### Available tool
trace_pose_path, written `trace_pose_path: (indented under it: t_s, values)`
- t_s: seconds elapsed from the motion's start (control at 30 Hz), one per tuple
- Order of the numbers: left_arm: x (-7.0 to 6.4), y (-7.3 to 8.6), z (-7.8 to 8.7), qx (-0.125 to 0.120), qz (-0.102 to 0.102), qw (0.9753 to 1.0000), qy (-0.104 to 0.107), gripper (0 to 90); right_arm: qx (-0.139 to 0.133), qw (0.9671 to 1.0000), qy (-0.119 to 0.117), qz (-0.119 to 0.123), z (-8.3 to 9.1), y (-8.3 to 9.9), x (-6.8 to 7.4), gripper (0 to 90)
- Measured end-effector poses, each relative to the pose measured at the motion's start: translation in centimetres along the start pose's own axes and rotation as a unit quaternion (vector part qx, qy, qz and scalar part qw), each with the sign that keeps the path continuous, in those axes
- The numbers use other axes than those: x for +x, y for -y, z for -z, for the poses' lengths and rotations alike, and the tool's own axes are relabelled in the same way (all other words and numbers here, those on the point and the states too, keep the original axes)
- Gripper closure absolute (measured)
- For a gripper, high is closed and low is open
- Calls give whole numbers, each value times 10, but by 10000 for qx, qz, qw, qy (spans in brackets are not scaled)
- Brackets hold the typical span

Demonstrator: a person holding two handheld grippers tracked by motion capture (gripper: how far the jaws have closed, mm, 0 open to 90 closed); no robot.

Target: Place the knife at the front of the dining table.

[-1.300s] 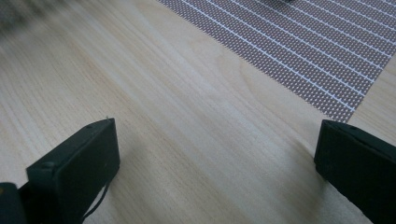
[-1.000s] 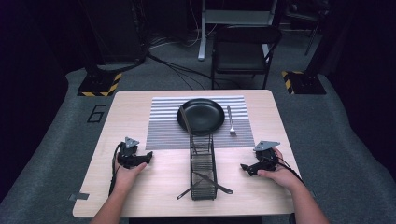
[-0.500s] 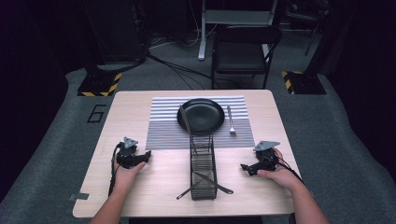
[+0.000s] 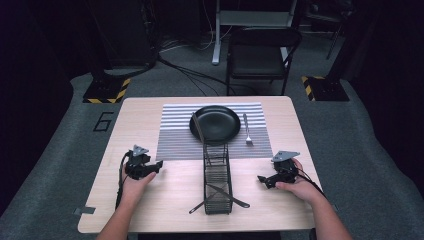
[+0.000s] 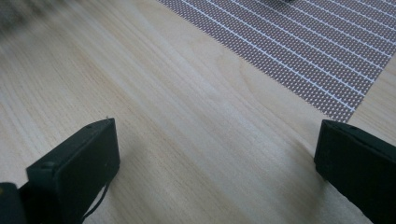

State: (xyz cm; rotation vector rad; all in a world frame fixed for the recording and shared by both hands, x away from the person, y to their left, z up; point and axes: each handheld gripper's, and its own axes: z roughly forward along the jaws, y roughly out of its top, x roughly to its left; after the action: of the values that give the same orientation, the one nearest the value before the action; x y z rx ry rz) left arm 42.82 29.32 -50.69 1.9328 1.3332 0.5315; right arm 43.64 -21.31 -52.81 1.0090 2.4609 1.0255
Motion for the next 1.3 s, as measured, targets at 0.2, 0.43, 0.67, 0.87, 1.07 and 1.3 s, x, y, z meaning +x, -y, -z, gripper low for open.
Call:
trace_pose_path:
  t_s: [0.2, 0.43, 0.67, 0.87, 1.07, 1.3]
  values:
    - [-15, -16, 14, -47, 16, 9997, 243, 414, -1, 10000, 2, 14, 0, 0, 0, 0]
    - [-25, -33, 25, -60, -22, 9992, 404, 436, -7, 10000, 3, 25, 0, 0, 0, 0]
    - [-35, -48, 29, -64, -136, 9984, 548, 493, -7, 10000, 5, 25, 0, 0, 0, 0]
    - [-42, -58, 32, -102, -217, 9973, 698, 508, -8, 10000, 4, 26, 0, 0, 0, 0]
    - [-53, -71, 39, -185, -312, 9957, 853, 521, -7, 10000, 3, 25, 0, 0, 0, 0]
    - [-65, -83, 44, -294, -423, 9941, 955, 527, -7, 10000, 4, 24, 0, 0, 0, 0]
